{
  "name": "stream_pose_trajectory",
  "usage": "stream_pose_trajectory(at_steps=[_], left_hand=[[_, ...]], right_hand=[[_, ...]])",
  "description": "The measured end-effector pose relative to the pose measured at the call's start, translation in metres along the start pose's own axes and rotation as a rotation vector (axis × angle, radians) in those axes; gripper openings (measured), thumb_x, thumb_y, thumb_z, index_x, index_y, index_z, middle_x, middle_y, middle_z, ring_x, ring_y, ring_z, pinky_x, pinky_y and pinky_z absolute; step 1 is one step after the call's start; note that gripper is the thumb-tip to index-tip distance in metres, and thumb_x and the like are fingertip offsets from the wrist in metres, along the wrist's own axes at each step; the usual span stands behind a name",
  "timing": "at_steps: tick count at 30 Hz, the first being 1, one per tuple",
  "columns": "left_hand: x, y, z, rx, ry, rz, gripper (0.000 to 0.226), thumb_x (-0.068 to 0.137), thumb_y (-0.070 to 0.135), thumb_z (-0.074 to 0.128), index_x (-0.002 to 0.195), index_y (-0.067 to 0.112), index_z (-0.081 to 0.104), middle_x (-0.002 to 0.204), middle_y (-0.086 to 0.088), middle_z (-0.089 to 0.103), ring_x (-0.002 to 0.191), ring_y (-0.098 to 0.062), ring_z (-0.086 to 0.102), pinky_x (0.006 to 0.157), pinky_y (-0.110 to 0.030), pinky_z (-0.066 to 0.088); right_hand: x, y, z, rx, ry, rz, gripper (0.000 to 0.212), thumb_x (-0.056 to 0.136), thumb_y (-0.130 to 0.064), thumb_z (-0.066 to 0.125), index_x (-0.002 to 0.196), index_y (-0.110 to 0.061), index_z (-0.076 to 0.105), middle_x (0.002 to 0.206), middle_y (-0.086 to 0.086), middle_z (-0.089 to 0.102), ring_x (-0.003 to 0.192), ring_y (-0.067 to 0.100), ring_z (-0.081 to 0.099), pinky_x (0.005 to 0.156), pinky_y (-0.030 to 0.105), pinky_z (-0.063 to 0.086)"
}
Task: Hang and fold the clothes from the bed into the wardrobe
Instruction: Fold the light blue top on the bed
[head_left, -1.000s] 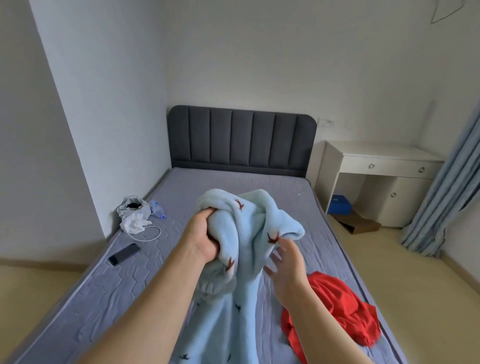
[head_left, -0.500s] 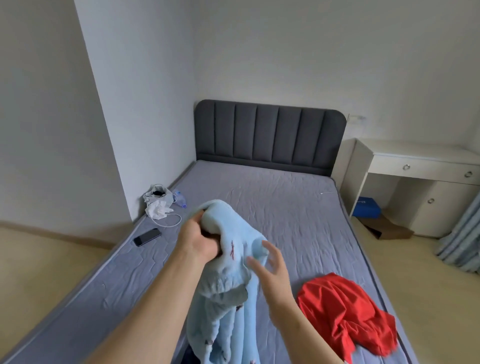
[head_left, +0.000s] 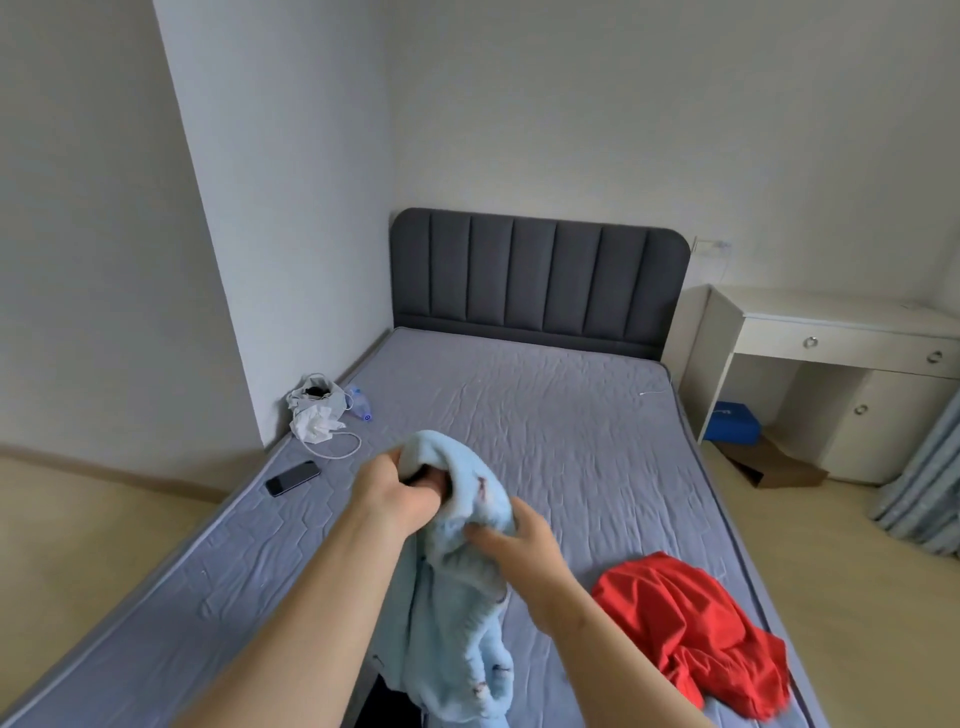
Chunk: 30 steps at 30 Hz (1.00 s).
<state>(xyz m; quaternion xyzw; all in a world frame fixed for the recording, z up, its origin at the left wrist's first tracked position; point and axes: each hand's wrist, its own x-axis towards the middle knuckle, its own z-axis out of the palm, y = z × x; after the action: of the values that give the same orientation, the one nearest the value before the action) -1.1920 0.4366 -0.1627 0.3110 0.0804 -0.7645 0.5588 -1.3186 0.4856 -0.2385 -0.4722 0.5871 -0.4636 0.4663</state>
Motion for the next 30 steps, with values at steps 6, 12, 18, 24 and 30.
stream_pose_trajectory(at_steps=[6, 12, 18, 24, 30], left_hand=[[0.012, 0.02, -0.028, 0.192, 0.085, 0.161, 0.007, 0.094, 0.007, 0.05, 0.094, 0.001, 0.053, 0.08, -0.012, 0.055, 0.069, -0.019, 0.054, 0.04, -0.022, 0.052], [0.035, 0.037, -0.054, 1.49, -0.291, 0.839, 0.086, 0.071, 0.011, 0.076, 0.135, 0.039, 0.028, 0.132, 0.011, 0.029, 0.123, -0.011, 0.034, 0.102, -0.031, 0.033], [0.037, 0.039, -0.041, 1.786, -0.537, 0.939, 0.039, 0.062, 0.045, 0.058, 0.094, 0.025, 0.069, 0.101, 0.015, 0.064, 0.097, -0.002, 0.058, 0.083, -0.017, 0.044], [0.044, 0.059, -0.026, 1.294, -0.289, 0.645, 0.018, 0.087, 0.011, 0.056, 0.076, 0.024, 0.064, 0.063, 0.016, 0.067, 0.062, 0.005, 0.06, 0.052, -0.015, 0.044], [0.039, 0.096, 0.015, 1.02, -0.259, 0.698, 0.019, 0.088, 0.009, 0.053, 0.072, 0.015, 0.061, 0.057, 0.006, 0.067, 0.058, -0.008, 0.065, 0.05, -0.02, 0.048]], right_hand=[[0.021, -0.03, -0.004, 0.183, 0.132, -0.117, 0.023, 0.079, -0.027, 0.072, 0.087, -0.014, 0.055, 0.075, -0.001, 0.064, 0.059, 0.003, 0.063, 0.052, 0.015, 0.049], [0.036, -0.051, 0.009, 0.135, -0.013, -0.14, 0.02, 0.087, -0.03, 0.064, 0.09, -0.011, 0.061, 0.071, -0.001, 0.067, 0.057, 0.001, 0.064, 0.05, 0.015, 0.049], [0.044, -0.052, 0.022, 0.152, -0.028, -0.054, 0.045, 0.095, -0.046, 0.041, 0.081, -0.008, 0.06, 0.075, 0.01, 0.062, 0.067, 0.014, 0.061, 0.062, 0.023, 0.05], [0.048, -0.042, 0.034, 0.088, -0.133, -0.044, 0.044, 0.076, -0.045, 0.069, 0.103, -0.014, 0.055, 0.094, 0.003, 0.065, 0.08, 0.011, 0.064, 0.071, 0.028, 0.054], [0.061, -0.045, 0.042, -0.263, -0.218, -0.058, 0.028, 0.069, -0.019, 0.079, 0.09, -0.017, 0.061, 0.083, -0.004, 0.065, 0.077, 0.007, 0.063, 0.072, 0.023, 0.052]])
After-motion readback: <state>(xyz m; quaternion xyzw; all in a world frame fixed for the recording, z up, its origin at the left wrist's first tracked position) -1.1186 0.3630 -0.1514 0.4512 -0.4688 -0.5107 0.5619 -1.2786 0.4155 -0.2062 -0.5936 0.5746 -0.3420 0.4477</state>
